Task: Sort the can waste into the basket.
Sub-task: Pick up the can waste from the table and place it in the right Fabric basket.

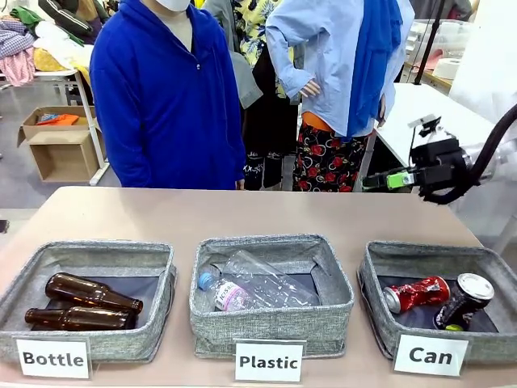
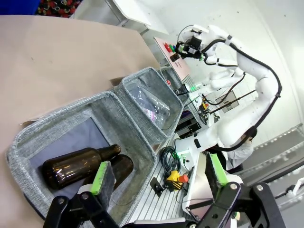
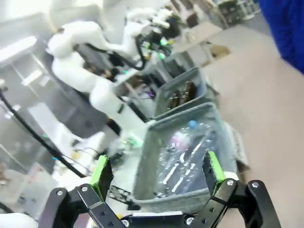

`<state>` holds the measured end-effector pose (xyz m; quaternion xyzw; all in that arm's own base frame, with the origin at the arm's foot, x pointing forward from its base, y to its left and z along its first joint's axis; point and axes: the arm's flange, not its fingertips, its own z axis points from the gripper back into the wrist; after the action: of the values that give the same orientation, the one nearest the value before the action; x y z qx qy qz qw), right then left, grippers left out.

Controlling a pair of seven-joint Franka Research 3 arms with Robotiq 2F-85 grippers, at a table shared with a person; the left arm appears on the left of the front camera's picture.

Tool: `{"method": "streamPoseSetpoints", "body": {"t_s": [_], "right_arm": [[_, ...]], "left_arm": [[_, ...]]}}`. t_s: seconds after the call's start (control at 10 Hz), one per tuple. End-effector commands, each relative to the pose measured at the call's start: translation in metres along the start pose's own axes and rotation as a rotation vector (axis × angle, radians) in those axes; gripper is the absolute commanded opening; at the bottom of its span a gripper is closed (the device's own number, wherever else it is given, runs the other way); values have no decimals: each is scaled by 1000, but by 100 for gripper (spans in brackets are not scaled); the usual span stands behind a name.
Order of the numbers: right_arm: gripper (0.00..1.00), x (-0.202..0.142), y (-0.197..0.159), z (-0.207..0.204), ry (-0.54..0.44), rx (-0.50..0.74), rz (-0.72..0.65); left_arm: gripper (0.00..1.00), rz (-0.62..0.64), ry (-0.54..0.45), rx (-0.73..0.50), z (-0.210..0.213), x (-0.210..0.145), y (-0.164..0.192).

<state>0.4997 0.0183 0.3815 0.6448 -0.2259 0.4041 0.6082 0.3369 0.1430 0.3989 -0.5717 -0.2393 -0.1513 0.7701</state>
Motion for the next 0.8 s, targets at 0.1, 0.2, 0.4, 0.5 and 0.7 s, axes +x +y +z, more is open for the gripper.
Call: {"method": "streamPoseSetpoints", "body": {"t_s": [0.1, 0.2, 0.4, 0.5, 0.7], "right_arm": [[100, 15, 16, -2, 22, -69, 84], [100, 15, 16, -2, 22, -69, 84], [100, 15, 16, -2, 22, -69, 84], [100, 15, 16, -2, 22, -69, 84], [100, 15, 16, -2, 22, -69, 84]], "left_arm": [[100, 8, 3, 9, -1, -2, -3], [100, 8, 3, 9, -1, -2, -3], [100, 8, 3, 9, -1, -2, -3], [100, 8, 3, 9, -1, -2, -3], [100, 8, 3, 9, -1, -2, -3]]}}
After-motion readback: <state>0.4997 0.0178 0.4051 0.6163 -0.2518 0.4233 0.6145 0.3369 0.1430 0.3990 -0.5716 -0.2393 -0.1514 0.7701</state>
